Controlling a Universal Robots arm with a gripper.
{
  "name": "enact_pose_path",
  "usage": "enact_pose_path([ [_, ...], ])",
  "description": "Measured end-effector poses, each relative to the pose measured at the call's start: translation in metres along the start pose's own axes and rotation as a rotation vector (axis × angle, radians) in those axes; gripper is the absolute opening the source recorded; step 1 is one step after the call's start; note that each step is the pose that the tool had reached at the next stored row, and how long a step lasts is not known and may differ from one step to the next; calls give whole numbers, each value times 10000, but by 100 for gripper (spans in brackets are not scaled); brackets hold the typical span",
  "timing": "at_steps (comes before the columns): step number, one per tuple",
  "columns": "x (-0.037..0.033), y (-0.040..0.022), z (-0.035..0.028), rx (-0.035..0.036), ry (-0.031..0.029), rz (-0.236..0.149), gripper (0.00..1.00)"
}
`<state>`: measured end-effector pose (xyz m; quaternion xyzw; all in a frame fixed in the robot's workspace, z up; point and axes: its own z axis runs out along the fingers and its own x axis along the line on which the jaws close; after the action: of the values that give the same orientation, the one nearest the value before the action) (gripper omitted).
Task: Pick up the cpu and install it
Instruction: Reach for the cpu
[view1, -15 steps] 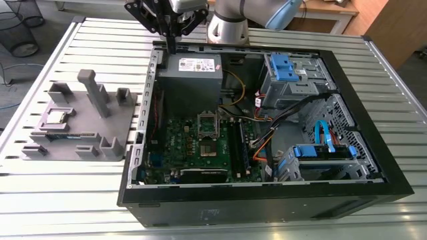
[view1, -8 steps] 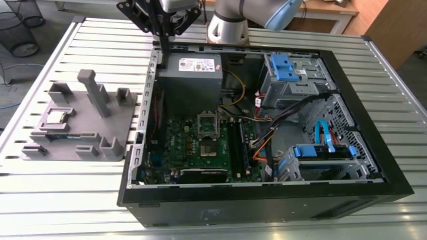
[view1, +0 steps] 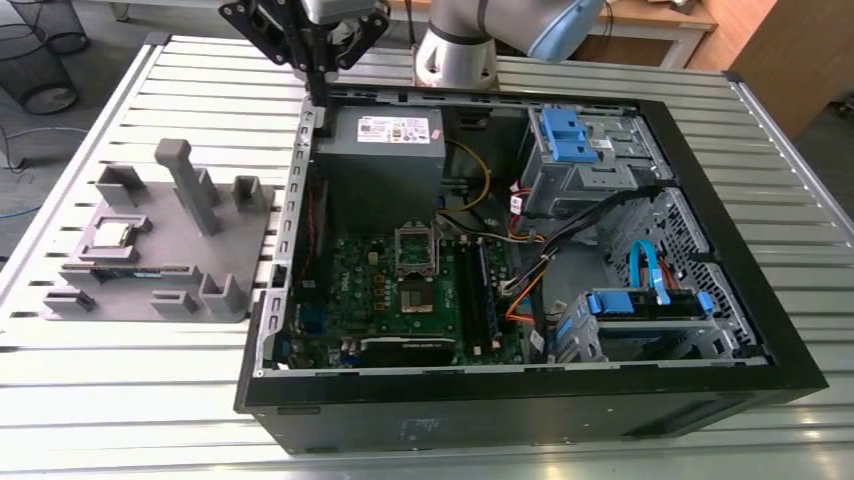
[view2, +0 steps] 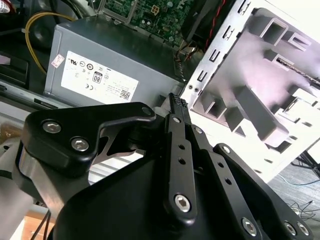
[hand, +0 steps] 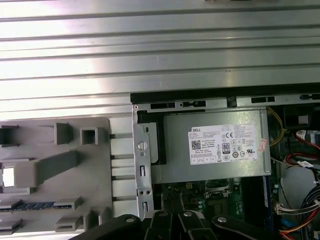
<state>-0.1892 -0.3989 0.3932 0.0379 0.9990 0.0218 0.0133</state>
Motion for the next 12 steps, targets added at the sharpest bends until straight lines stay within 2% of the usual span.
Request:
enact_pose_path([
  [7,76,-6,-2,0,0,0,11],
  [12,82,-6,-3,0,0,0,11],
])
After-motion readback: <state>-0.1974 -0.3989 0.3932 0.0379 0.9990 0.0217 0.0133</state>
